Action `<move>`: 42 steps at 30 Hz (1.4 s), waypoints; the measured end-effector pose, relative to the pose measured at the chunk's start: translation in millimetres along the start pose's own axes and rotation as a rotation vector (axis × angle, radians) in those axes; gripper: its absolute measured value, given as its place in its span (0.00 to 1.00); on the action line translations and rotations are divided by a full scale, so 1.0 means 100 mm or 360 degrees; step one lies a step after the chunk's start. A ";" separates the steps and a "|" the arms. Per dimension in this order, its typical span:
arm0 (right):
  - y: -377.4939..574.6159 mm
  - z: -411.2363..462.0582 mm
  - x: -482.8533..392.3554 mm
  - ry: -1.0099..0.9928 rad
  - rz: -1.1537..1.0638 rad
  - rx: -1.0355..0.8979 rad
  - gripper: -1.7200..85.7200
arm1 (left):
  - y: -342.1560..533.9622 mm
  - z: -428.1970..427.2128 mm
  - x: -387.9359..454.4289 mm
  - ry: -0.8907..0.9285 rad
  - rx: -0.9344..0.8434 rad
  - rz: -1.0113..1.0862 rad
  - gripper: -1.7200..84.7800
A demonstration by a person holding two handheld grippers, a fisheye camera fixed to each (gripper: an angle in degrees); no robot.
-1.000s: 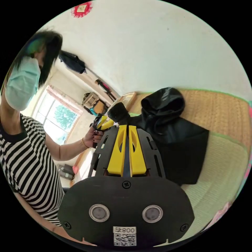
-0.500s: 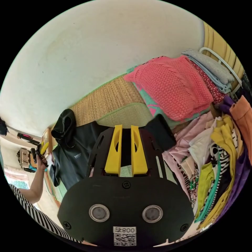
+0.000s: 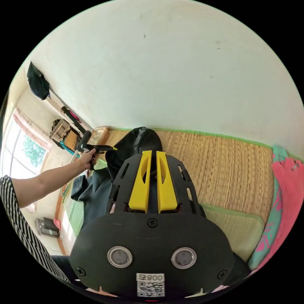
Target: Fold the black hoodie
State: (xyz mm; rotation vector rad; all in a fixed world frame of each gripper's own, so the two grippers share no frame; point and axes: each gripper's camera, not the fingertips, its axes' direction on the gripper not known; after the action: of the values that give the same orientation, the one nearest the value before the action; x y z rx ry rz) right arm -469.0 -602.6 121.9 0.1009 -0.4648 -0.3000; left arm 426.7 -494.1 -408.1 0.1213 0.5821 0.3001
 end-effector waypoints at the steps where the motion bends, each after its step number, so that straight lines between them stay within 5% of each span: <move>1: -0.17 0.29 -0.10 -0.0036 -0.0048 -0.0060 0.05 | 0.01 -0.02 -0.03 0.0007 0.0012 -0.0011 0.05; 7: -0.09 1.99 -0.17 -0.0040 -0.0040 -0.0718 0.04 | 0.04 -0.12 -0.10 0.0059 0.0061 0.0010 0.08; 13: 0.18 2.18 -0.06 -0.0164 0.0118 -0.0491 0.02 | -0.09 -0.25 -0.15 0.0121 0.0152 0.0033 0.16; 17: 0.25 2.33 -0.15 -0.0104 0.0073 -0.0486 0.02 | -0.22 0.02 -0.13 0.0104 -0.0139 0.0033 0.08; 19: 0.32 2.39 -0.12 -0.0137 0.0123 -0.0462 0.02 | -0.17 -0.01 -0.02 0.0050 -0.0073 0.0087 0.06; 28: 1.05 1.78 -0.01 -0.0591 0.0310 -0.0058 0.02 | 0.62 -0.59 0.86 0.0378 0.0046 0.0957 0.04; 33: 1.78 1.84 0.06 -0.0904 0.0445 -0.0106 0.02 | 1.28 -0.48 1.09 0.0210 -0.0186 0.1200 0.04; 36: 2.05 2.33 -0.02 -0.0747 0.0498 -0.0378 0.02 | 1.53 -0.38 1.11 0.0191 -0.0261 0.1237 0.04; 42: 2.09 2.97 -0.03 -0.0844 0.0615 -0.0342 0.02 | 1.89 -0.22 1.12 -0.0099 -0.0449 0.1375 0.04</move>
State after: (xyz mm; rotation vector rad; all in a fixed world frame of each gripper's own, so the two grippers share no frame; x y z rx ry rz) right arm -552.0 -411.4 419.3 -0.2843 -0.9582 0.0117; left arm 457.1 -279.0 -447.9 0.1035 0.3923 1.2076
